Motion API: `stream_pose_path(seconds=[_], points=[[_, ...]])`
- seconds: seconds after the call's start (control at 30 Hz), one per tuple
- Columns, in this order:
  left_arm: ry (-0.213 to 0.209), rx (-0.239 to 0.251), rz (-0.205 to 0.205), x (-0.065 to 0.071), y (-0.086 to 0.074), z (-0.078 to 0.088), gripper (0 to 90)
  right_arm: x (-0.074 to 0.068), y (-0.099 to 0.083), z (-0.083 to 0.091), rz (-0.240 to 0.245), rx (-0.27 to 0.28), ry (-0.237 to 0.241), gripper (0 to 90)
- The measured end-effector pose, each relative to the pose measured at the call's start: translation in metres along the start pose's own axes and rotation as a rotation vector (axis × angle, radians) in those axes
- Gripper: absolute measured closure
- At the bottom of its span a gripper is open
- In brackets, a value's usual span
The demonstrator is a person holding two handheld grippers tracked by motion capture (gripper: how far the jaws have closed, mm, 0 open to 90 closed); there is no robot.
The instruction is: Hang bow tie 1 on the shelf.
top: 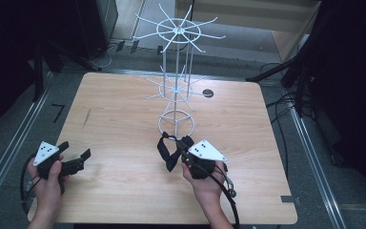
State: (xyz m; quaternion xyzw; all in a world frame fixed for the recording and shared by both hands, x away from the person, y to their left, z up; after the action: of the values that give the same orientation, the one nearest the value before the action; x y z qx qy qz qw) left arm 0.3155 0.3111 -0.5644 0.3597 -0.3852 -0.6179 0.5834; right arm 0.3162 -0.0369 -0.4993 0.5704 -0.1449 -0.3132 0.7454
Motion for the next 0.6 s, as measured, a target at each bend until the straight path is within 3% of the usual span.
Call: stream_pose_path(seconds=[0.6], points=[[-0.004, -0.004, -0.001, 0.000, 0.000, 0.000, 8.4, 0.021, 0.031, 0.034, -0.003, 0.101, -0.051, 89.1]])
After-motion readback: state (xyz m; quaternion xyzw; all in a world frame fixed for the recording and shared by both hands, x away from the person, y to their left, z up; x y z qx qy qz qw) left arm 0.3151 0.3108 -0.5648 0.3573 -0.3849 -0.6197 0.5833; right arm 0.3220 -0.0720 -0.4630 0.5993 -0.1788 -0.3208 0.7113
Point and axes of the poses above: each handheld gripper's, and its own axes: z roughly backward along the jaws, y roughly out of its top, x roughly to its right, the point moved 10 cm from there along -z, roughly forward along the jaws, and after that the axes turned 14 degrees about y, right-handed, at the moved point
